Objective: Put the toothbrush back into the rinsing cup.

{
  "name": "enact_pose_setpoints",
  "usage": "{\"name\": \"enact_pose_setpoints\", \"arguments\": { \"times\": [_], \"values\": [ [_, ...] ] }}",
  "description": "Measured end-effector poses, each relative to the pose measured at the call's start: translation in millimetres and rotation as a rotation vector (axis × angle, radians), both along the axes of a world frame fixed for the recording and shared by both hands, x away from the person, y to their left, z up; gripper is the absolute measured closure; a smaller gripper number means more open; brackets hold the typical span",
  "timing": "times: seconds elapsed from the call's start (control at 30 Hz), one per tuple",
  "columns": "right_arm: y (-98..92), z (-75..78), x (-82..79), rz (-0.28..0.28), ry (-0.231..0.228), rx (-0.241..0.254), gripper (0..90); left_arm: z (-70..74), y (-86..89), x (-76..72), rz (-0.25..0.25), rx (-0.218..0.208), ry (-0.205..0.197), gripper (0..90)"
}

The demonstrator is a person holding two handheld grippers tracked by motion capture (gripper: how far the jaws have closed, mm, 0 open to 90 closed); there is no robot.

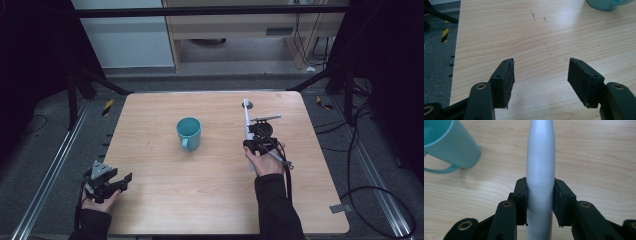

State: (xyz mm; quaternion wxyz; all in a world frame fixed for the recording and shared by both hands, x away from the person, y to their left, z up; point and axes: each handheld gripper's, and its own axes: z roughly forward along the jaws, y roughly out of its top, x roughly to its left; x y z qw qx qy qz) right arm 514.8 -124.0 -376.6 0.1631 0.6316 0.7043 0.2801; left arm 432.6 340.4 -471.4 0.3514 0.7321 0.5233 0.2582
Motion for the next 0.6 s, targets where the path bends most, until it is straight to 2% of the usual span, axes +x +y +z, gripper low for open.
{"name": "enact_pose_setpoints", "arguments": {
  "times": [0.27, 0.37, 0.6],
  "values": [
    [1.7, 7.1, 0.0, 0.013, -0.065, 0.048, 66.6, -0.2, 0.0, 0.3, -0.001, 0.0, 0.0, 37.5],
    [4.6, 11.5, 0.8, 0.021, -0.113, 0.075, 66.6, -1.7, 0.0, 1.1, 0.001, -0.004, 0.005, 37.5],
    [12.7, 20.8, 4.3, 0.04, -0.17, 0.102, 66.6, -0.6, 0.5, 0.7, 0.0, -0.003, 0.002, 37.5]
  ]
}}
